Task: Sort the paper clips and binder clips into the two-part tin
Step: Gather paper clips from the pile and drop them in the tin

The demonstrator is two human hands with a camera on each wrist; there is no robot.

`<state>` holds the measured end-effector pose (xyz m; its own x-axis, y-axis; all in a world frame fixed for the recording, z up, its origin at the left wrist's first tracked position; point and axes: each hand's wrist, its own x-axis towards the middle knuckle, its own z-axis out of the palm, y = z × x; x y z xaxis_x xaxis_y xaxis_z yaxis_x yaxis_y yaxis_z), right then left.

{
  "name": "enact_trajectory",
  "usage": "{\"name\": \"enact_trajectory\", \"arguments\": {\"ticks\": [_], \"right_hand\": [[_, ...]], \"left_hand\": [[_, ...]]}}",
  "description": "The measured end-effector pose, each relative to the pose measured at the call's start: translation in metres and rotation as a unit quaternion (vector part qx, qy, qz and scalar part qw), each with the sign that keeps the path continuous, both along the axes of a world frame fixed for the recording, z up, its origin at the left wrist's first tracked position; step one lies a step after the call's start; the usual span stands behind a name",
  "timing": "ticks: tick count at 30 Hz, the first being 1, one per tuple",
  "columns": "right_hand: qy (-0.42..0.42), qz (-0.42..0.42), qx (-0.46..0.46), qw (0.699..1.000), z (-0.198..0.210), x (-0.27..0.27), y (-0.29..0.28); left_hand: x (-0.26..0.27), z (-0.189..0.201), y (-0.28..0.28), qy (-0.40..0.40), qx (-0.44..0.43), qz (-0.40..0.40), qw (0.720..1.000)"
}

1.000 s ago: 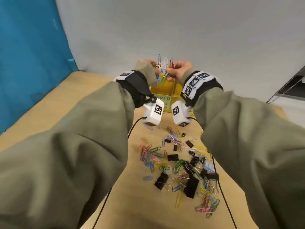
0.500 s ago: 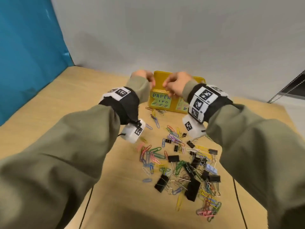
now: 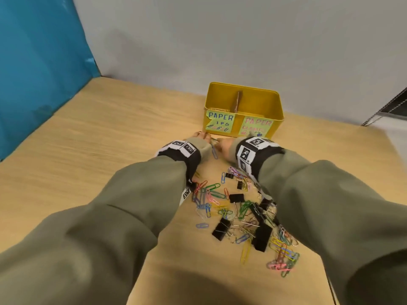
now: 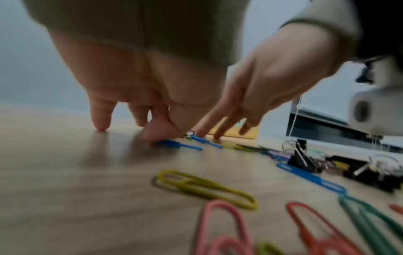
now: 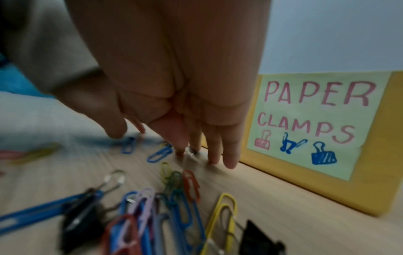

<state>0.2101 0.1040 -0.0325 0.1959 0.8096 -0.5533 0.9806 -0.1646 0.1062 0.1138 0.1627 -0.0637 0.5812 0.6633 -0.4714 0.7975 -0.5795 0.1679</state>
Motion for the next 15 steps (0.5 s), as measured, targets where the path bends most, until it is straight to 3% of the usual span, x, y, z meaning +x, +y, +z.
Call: {"name": "enact_trajectory", "arguments": {"ticks": [3,6,9,12,15], "right_hand": [[0.051,-0.009,-0.023,0.998,0.007,0.005,-0.010],[0.096,-0.039,0.025,0.994,0.015,0.014,-0.018],[0.043,-0.041,0.009,0.998,0.012,0.015,-0.021],[0.024,-0.006,-0.030,0.999,0.009,0.006,-0.029],[0.088,-0.024,-0.002,0.996,0.013,0.005,-0.040]], "left_hand": [[-0.005,0.009,-0.002,0.029,0.003,-0.035,0.999],[-0.015,0.016,-0.013,0.031,-0.018,-0.082,0.996],[-0.026,0.023,-0.027,0.041,-0.012,-0.113,0.993],[-0.033,0.026,-0.031,0.033,-0.004,-0.084,0.996],[-0.043,0.027,-0.036,0.046,-0.002,-0.038,0.998]]}}
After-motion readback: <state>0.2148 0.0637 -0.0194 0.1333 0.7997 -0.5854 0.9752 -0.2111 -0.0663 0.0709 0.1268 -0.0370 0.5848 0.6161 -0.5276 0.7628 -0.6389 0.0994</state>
